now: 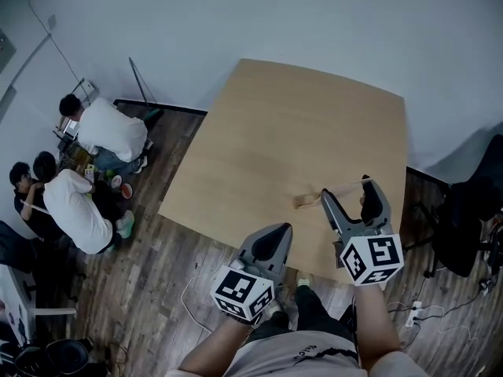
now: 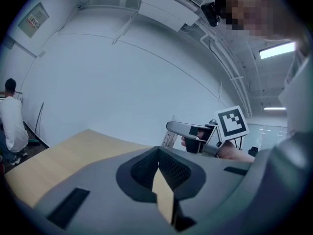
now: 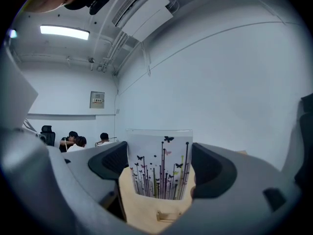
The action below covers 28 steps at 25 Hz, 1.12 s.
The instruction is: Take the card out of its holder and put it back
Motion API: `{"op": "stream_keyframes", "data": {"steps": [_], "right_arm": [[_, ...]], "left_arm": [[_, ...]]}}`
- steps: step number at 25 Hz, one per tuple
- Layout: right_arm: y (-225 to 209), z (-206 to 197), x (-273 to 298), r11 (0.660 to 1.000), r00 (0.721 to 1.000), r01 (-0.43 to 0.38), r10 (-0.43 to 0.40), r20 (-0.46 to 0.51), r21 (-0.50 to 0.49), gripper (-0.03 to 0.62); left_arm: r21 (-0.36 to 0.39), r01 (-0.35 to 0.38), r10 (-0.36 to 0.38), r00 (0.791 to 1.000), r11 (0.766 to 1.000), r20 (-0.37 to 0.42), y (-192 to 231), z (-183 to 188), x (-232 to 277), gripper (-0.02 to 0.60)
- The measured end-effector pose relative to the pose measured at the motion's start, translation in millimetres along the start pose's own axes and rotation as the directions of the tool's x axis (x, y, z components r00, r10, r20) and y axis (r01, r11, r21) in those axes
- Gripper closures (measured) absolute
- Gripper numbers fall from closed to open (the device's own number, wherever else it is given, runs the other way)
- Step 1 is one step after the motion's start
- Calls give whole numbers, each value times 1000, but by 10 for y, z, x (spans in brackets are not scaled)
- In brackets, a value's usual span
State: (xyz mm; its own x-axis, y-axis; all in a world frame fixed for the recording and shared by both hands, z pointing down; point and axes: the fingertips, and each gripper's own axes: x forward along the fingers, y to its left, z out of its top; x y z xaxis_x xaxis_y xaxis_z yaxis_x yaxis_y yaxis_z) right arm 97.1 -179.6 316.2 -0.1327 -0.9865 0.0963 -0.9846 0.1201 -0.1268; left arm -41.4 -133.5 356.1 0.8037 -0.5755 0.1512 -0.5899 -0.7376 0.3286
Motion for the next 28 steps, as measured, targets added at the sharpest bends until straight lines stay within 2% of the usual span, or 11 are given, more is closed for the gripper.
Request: {"op": "stream_keyframes", "data": {"steps": [8,17,21,25,28], "right_arm": [[49,281,-256,1000,999,11,-11,45,-5,168],[101,318,-338,1000,999,7,-8,53,24,168],[102,342,-342,1000,998,6,-7,57,24,168],[117,374,-340,1000,998,3,-5,60,24,168],[110,358,-336,1000,998,1,-2,56,25,168]], "left_arm": [[40,19,-20,999,999,37,-181,285,-115,569],[38,39,-41,998,999,46,-249,336,-192,569],[81,38,-41,998,996,39,-285,345,-201,571],[25,40,-42,996,999,84,-243,418,-241,569],[16,27,-28,996,1000,83,-209,393,-234,569]]}}
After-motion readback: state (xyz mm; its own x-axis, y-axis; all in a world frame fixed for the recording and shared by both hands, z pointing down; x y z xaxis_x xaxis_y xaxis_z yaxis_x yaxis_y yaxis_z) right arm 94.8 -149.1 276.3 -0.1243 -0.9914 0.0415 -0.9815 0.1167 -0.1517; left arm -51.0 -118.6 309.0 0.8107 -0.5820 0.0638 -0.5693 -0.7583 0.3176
